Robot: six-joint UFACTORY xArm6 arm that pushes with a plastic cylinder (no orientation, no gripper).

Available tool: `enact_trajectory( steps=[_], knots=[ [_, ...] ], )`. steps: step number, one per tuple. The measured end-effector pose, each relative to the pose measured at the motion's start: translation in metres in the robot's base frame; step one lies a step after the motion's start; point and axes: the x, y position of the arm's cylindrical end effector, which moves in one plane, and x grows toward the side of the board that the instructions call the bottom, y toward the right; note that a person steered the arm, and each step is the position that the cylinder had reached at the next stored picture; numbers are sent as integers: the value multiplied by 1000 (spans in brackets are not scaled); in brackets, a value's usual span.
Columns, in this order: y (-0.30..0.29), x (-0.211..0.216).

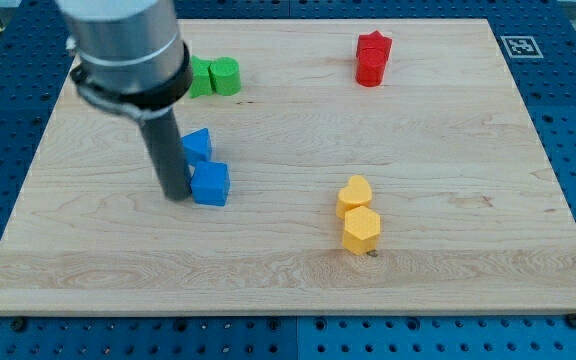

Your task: Slide blue cube towards yellow heart

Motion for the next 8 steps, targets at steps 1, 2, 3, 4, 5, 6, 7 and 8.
enact_trajectory(
  steps=[1,2,3,4,5,6,7,8],
  knots=[
    [0,4],
    [0,-32],
    [38,-21],
    [43,5],
    [46,17],
    [77,17],
    [83,15],
    [86,-3]
  ],
)
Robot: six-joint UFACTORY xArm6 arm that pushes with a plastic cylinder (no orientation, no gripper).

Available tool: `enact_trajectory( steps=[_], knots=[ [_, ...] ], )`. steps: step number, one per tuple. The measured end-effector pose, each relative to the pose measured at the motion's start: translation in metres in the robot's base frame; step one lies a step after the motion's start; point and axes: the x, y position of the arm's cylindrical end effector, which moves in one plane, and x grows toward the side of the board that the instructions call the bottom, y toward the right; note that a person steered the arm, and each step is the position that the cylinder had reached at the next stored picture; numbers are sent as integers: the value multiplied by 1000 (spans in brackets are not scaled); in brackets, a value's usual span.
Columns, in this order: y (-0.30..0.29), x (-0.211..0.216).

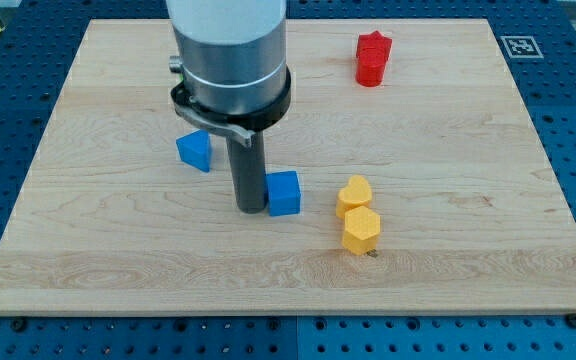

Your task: Slide blue cube towards yellow heart

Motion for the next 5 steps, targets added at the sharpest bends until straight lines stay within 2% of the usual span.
enact_trajectory(
  steps=[2,4,5],
  knots=[
    [13,41],
    [-1,-9],
    [17,-9]
  ],
)
